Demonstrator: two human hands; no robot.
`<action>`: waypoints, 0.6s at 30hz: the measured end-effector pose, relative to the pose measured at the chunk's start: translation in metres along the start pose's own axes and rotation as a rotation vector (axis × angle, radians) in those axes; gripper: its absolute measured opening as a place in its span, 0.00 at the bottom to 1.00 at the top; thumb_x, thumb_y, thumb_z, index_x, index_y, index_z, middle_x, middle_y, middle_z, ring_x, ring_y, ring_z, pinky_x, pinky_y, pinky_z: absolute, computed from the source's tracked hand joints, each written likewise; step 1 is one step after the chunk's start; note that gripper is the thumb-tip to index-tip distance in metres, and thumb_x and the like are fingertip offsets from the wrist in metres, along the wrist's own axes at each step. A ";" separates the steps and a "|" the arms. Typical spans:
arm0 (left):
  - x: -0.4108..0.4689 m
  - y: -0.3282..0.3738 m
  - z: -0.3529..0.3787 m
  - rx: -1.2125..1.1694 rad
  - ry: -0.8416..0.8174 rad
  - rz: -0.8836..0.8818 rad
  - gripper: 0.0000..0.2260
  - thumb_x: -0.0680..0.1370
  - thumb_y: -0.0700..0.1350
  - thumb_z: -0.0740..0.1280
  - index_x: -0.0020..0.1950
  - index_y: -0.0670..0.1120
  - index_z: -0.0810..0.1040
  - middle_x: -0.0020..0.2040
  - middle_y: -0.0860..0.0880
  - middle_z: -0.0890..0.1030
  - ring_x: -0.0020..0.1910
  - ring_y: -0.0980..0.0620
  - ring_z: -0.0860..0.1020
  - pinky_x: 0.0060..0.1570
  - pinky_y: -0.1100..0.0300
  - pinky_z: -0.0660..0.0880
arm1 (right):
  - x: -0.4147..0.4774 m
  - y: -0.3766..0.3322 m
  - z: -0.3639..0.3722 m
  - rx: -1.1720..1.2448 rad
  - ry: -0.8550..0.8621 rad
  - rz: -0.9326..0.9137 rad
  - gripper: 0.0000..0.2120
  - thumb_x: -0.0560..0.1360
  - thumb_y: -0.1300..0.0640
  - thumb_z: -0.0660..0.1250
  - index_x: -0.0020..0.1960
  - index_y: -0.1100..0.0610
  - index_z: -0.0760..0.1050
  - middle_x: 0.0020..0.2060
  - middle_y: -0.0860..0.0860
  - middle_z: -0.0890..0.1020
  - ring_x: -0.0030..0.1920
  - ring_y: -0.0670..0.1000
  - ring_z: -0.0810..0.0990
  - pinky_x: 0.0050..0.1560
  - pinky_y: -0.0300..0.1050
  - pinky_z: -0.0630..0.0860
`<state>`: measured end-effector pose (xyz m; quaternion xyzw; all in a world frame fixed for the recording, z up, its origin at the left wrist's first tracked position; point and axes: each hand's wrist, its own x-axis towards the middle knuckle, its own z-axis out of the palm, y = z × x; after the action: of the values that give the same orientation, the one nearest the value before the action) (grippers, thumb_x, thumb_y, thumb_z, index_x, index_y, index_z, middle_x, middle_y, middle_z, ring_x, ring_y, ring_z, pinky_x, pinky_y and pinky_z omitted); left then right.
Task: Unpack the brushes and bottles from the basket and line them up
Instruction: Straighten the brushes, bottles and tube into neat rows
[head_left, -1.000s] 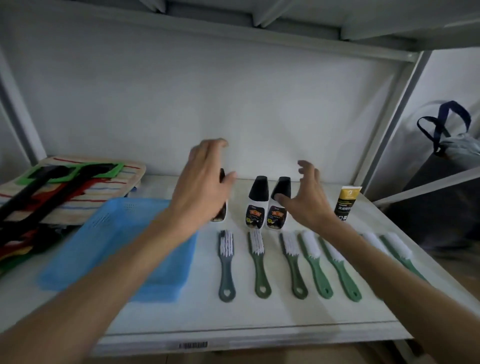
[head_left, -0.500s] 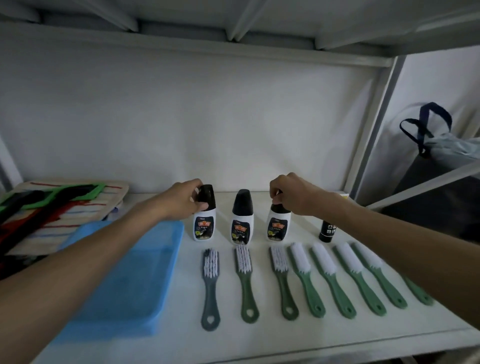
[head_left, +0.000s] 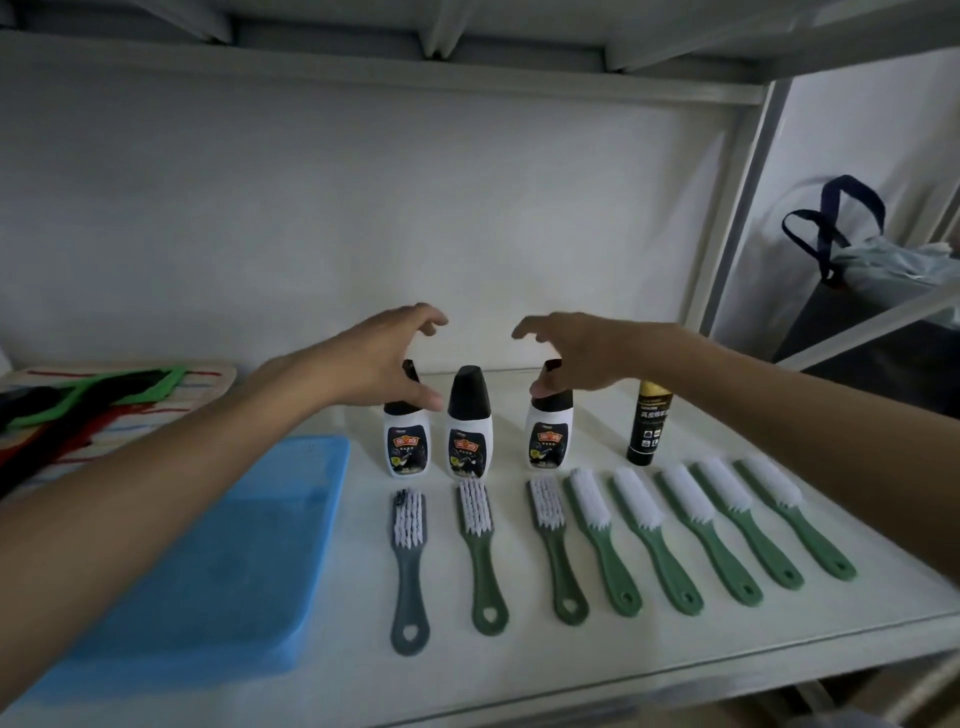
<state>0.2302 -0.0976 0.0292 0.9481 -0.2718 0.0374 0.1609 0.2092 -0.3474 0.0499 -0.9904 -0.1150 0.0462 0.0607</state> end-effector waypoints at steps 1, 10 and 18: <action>0.004 0.011 -0.003 0.087 0.008 0.053 0.40 0.67 0.56 0.78 0.74 0.53 0.63 0.71 0.54 0.70 0.68 0.52 0.69 0.66 0.56 0.67 | -0.003 0.005 -0.008 -0.017 -0.012 0.026 0.35 0.73 0.51 0.72 0.75 0.47 0.58 0.72 0.51 0.68 0.67 0.56 0.71 0.66 0.54 0.69; 0.034 0.047 0.017 0.365 -0.141 0.047 0.14 0.72 0.51 0.74 0.55 0.49 0.78 0.51 0.48 0.78 0.47 0.47 0.78 0.43 0.53 0.76 | -0.028 0.070 -0.003 -0.394 -0.224 0.227 0.20 0.73 0.61 0.71 0.63 0.54 0.72 0.59 0.54 0.76 0.53 0.56 0.78 0.49 0.45 0.74; 0.047 0.049 0.032 0.279 -0.066 -0.023 0.13 0.74 0.48 0.73 0.55 0.46 0.79 0.51 0.46 0.77 0.48 0.46 0.78 0.45 0.52 0.77 | -0.037 0.094 0.020 -0.370 0.002 0.136 0.11 0.77 0.67 0.60 0.59 0.61 0.75 0.54 0.58 0.77 0.44 0.56 0.77 0.41 0.46 0.70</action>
<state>0.2434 -0.1704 0.0207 0.9650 -0.2582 0.0417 0.0188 0.1920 -0.4445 0.0212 -0.9902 -0.0546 0.0275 -0.1255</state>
